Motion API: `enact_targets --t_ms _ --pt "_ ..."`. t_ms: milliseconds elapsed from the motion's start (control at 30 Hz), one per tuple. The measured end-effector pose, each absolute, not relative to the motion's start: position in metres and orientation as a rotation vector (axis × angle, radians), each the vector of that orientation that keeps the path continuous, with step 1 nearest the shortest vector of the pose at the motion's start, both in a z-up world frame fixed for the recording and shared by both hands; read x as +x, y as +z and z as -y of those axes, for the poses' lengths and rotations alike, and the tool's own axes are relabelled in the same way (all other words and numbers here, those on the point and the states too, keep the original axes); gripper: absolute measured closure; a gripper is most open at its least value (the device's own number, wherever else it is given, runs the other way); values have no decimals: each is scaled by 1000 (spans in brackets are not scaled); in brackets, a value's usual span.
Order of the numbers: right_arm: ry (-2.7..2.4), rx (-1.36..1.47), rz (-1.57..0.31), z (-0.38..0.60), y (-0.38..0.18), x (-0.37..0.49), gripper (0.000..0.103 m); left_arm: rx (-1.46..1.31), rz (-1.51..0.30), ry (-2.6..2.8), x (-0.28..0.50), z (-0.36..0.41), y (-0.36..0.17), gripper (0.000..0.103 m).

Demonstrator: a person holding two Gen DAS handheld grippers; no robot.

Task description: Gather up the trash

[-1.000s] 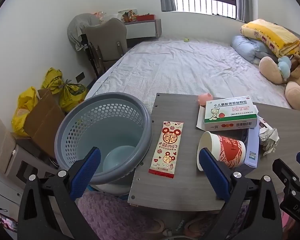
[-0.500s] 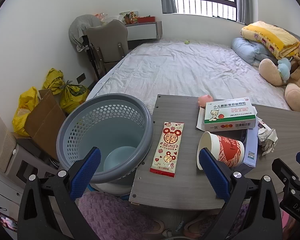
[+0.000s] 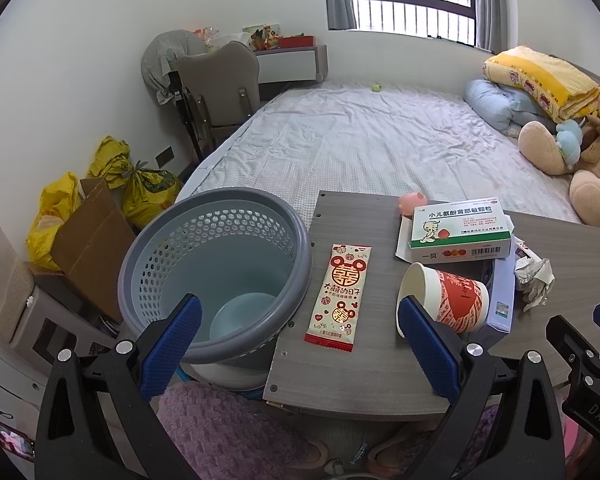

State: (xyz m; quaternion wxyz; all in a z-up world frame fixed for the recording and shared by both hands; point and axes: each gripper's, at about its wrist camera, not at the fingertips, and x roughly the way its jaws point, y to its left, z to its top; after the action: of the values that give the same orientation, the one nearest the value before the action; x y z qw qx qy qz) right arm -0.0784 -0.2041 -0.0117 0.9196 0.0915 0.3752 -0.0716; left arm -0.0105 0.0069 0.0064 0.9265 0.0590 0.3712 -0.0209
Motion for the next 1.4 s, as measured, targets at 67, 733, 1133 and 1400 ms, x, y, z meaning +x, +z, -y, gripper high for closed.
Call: enact_targets --t_ms 67,733,1133,1400 --pt "-146 188 -770 204 -11 -79 8 122 -760 -41 -11 -7 6 6" --pt "-138 192 -763 206 -9 -78 8 127 -757 -38 -13 -9 8 6" --pt "-138 193 -766 207 -9 -78 8 130 -765 -36 -13 -7 7 6" --pt "-141 186 -767 205 -9 -77 8 129 -770 -35 -14 -8 6 6"
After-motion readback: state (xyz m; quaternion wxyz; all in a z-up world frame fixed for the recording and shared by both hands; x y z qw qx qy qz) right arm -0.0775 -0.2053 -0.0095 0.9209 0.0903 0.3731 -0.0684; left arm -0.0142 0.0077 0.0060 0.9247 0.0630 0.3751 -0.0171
